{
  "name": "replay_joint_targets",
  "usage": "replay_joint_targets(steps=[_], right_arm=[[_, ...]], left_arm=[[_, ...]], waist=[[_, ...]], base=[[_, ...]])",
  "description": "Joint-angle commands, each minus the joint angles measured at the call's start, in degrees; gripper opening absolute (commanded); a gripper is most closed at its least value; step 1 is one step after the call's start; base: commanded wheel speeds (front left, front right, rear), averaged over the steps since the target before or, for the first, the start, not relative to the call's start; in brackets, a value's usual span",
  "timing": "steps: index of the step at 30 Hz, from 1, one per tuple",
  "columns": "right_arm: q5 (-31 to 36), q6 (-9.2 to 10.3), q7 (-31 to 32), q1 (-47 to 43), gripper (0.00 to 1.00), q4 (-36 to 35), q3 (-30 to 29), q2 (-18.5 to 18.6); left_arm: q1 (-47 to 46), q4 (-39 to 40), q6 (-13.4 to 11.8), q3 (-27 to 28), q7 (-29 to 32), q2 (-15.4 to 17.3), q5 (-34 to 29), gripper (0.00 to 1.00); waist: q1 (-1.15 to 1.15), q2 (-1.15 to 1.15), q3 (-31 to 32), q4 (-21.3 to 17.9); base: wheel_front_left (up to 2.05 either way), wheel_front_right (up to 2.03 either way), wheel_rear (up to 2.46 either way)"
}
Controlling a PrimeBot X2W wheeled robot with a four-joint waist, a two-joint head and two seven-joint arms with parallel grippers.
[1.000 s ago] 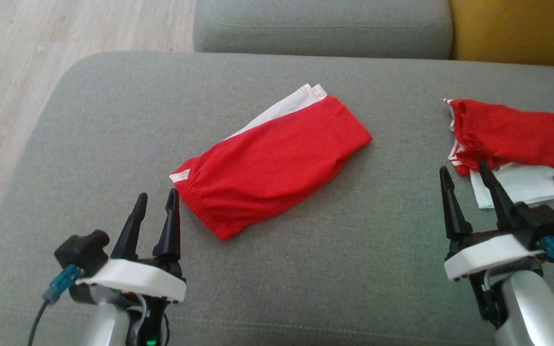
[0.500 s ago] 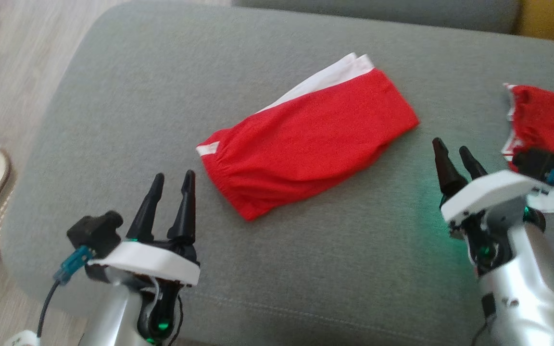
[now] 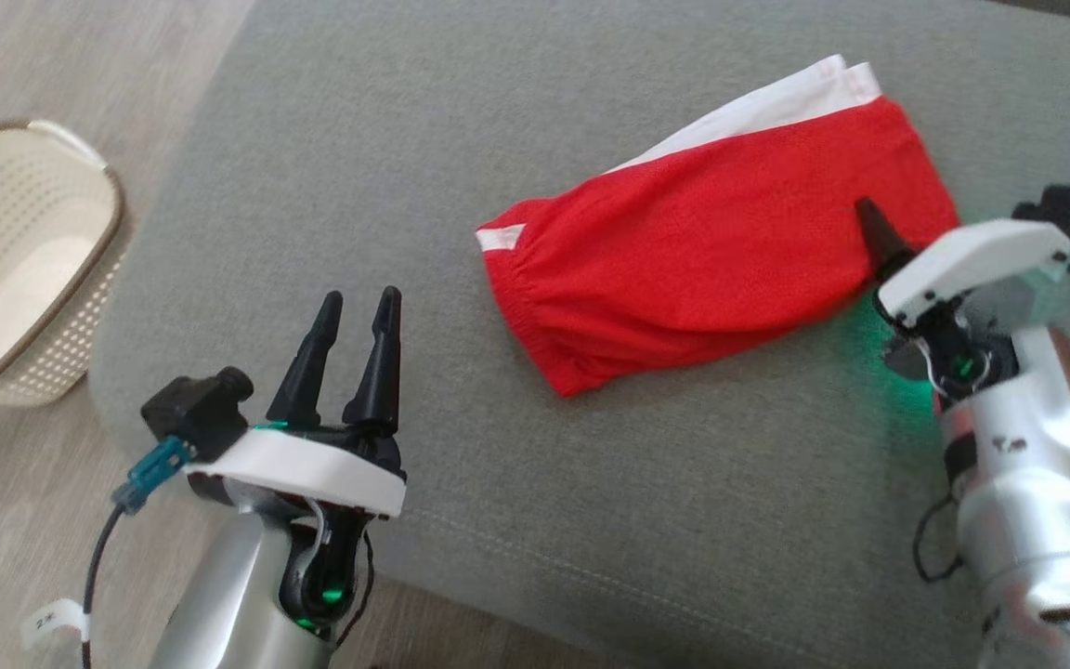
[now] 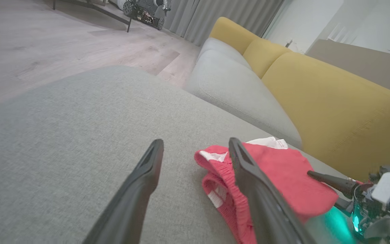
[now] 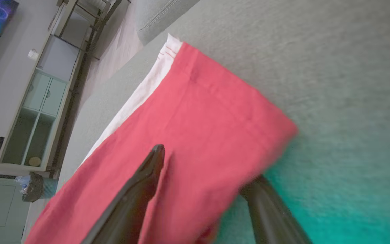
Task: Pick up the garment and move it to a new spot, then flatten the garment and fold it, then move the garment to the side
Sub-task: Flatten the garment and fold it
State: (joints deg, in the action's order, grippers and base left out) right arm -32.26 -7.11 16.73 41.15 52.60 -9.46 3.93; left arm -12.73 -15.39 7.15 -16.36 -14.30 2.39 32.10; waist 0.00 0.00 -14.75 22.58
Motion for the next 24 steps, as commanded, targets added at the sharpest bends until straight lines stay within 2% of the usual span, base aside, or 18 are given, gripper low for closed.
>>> replay_joint_targets(steps=[1, 13, 14, 15, 16, 24], right_arm=[[0.99, -0.37, 0.27, 1.27, 1.00, 0.82, 1.03, -1.04], [9.33, -0.37, -2.64, 10.15, 1.00, 14.36, -2.14, -1.04], [9.95, -0.37, -3.03, 10.83, 0.67, 15.24, -2.35, -1.04], [10.43, -0.37, -3.54, 11.48, 0.27, 15.98, -2.53, -1.04], [10.98, -0.37, -4.37, 12.03, 0.00, 16.43, -2.47, -1.04], [12.70, -0.37, -12.19, 12.93, 0.00, 18.35, -1.52, -1.05]], left_arm=[[-2.54, 2.01, 0.34, 1.43, -0.70, 0.49, 0.38, 1.00], [-3.96, 2.29, 0.34, 0.69, -0.70, 0.49, 1.73, 1.00], [-4.08, 2.28, 0.34, 0.64, -0.70, 0.49, 1.84, 1.00], [-4.17, 2.28, 0.34, 0.59, -0.70, 0.49, 1.91, 1.00], [-4.25, 2.28, 0.34, 0.55, -0.70, 0.49, 1.96, 1.00], [-3.78, 1.67, 0.34, 0.81, -0.70, 0.49, 1.75, 1.00]], waist=[[0.00, 0.00, -1.02, 1.17], [0.00, 0.00, -2.79, 3.04], [0.00, 0.00, -2.88, 3.09], [0.00, 0.00, -2.96, 3.10], [0.00, 0.00, -3.00, 3.07], [0.00, 0.00, -1.31, 1.37]], base=[[0.00, 0.00, 0.00], [0.00, 0.00, 0.00], [0.00, 0.00, 0.00], [0.00, 0.00, 0.00], [0.00, 0.00, 0.00], [0.00, 0.00, 0.00]])
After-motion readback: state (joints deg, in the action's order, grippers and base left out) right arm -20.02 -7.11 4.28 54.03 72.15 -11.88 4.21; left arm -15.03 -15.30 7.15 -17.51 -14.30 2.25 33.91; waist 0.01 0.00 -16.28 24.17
